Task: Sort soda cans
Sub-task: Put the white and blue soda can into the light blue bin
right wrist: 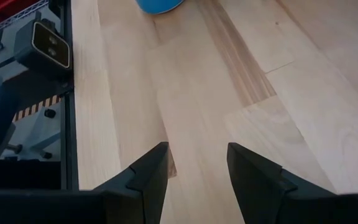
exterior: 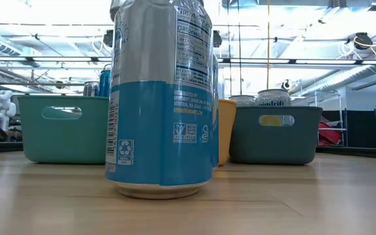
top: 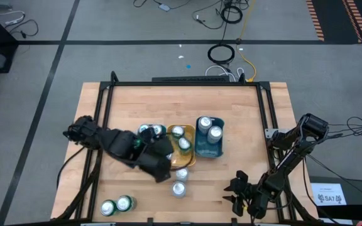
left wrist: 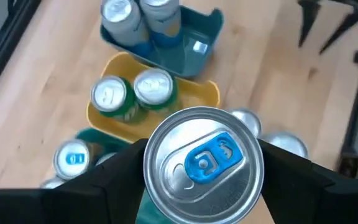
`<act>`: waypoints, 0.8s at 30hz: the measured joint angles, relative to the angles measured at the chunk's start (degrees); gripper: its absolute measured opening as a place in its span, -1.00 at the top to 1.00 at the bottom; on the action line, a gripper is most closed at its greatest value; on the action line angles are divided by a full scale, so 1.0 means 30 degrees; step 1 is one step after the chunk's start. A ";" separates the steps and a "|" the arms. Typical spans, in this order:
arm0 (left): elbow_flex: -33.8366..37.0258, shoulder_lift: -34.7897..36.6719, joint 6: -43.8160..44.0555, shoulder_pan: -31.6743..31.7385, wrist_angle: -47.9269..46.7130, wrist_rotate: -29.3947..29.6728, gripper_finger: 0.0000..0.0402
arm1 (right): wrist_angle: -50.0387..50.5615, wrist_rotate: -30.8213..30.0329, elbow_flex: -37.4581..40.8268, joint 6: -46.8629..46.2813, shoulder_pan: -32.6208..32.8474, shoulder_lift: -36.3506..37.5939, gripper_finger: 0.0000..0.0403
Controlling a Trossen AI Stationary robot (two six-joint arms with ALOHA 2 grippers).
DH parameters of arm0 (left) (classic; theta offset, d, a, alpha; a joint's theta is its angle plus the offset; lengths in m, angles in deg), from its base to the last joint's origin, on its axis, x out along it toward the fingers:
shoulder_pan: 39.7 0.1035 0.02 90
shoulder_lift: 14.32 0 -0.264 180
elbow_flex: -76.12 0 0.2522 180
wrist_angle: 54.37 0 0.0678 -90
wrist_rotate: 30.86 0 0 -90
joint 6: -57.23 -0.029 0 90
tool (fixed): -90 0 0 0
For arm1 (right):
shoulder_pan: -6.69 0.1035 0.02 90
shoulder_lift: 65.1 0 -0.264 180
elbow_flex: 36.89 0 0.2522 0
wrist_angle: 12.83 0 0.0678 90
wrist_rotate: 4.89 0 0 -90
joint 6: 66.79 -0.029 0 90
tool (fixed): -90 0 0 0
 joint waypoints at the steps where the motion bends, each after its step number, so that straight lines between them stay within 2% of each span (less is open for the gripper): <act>1: 0.0301 0.0264 0.0336 -0.0249 -0.0135 0.0021 -0.38 | 0.0007 0.0002 0.0000 -0.0087 -0.0056 -0.0004 0.23; 6: 0.3202 0.1996 0.1551 -0.1092 -0.0349 0.0172 -0.38 | -0.0021 -0.0005 0.0000 -0.0286 -0.0365 0.0000 0.23; 13: 0.9563 0.5546 0.4436 -0.1444 -0.0055 0.0758 -0.38 | -0.0036 -0.0019 0.0000 -0.0757 -0.0879 -0.0007 0.23; 24: 1.9086 1.0894 0.4736 -0.0345 0.5446 0.1108 -0.38 | -0.0087 0.0002 0.0000 -0.1610 -0.1897 -0.0007 0.23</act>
